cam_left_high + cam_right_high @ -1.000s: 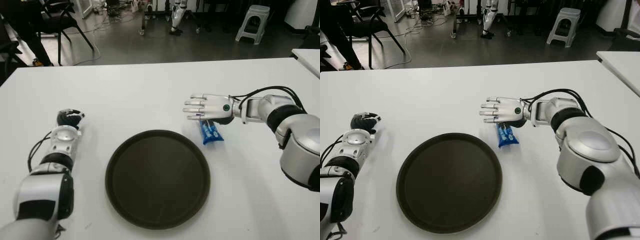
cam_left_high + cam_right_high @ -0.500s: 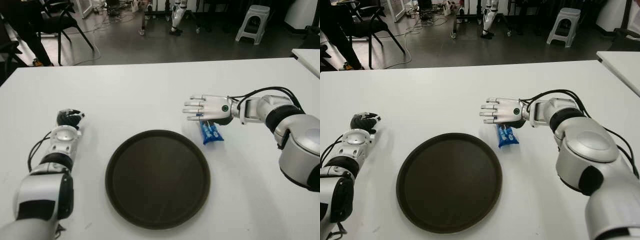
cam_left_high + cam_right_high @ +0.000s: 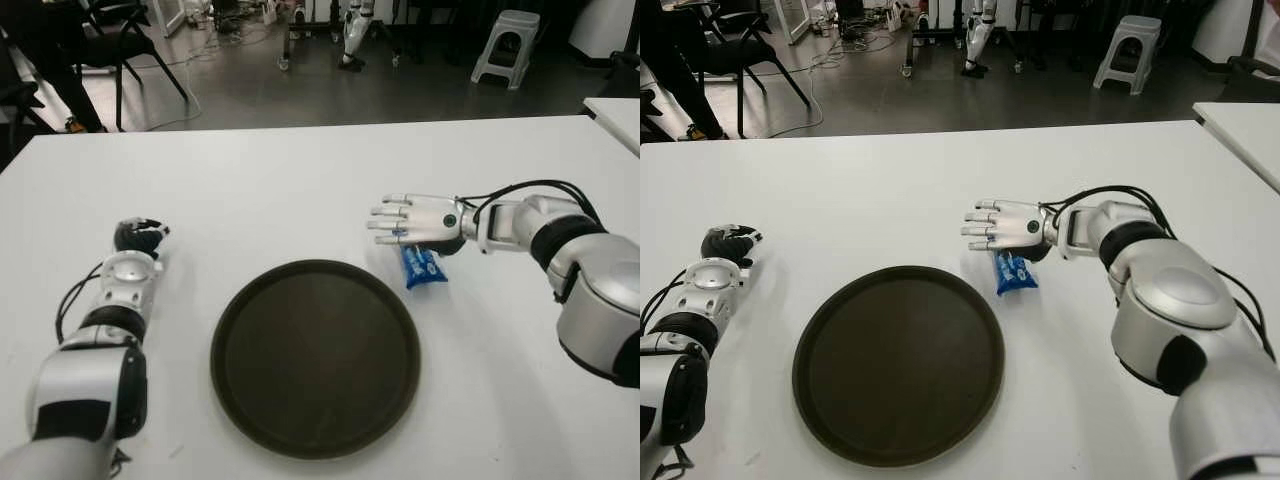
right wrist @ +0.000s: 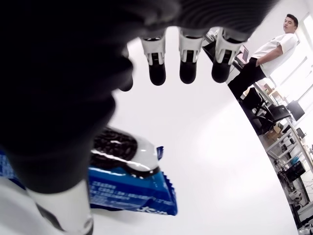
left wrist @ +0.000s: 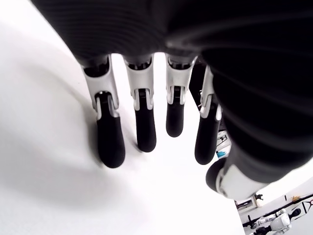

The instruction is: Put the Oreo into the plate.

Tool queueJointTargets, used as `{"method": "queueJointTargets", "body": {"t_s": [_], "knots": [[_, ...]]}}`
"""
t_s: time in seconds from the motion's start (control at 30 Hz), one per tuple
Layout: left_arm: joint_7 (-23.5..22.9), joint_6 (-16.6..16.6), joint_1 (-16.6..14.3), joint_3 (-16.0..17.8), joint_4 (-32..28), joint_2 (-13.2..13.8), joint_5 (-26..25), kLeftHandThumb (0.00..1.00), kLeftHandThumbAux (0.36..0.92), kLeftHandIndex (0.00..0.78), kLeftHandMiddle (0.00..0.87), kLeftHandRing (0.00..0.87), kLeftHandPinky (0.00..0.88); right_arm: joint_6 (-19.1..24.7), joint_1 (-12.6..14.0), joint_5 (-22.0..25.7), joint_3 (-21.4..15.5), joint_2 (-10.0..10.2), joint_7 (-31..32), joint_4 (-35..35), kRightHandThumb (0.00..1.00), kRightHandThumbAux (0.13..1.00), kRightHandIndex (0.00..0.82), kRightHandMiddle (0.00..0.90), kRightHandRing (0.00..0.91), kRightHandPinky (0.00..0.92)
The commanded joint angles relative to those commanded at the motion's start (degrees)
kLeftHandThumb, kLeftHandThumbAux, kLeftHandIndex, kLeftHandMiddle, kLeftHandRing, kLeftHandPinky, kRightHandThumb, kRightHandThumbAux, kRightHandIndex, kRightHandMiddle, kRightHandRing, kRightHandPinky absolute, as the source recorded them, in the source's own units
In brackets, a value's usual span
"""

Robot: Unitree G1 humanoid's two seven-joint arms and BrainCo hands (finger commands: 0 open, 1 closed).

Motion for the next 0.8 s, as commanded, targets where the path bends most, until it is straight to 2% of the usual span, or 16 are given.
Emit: {"method": "queueJointTargets", "body": {"t_s": [0.5,0.7,0.8], "knots": [[-0.07,0.0,0.1,-0.23,0.03,0.13,0.39,0.686,0.719,0.408,0.24,0.244,0.251,-0.4,0.53,0.45,-0.37,0.25,1.24,0.23,0.0,0.822,0.0,0.0,0.0,0.0],[-0.54,-0.22,0.2,-0.09,0.05,0.19,0.27,0.689,0.717,0.413,0.296,0.298,0.298,-0.97,0.57,0.63,-0.79,0.16,1.81,0.13,0.0,0.82,0.0,0.0,0.0,0.0],[-0.45,-0.16,0.21,-0.14,0.07,0.22,0.35,0.687,0.718,0.41,0.275,0.282,0.277,-0.73,0.69,0.28,-0.68,0.27,2.35,0.18,0.0,0.821,0.0,0.0,0.0,0.0]]}}
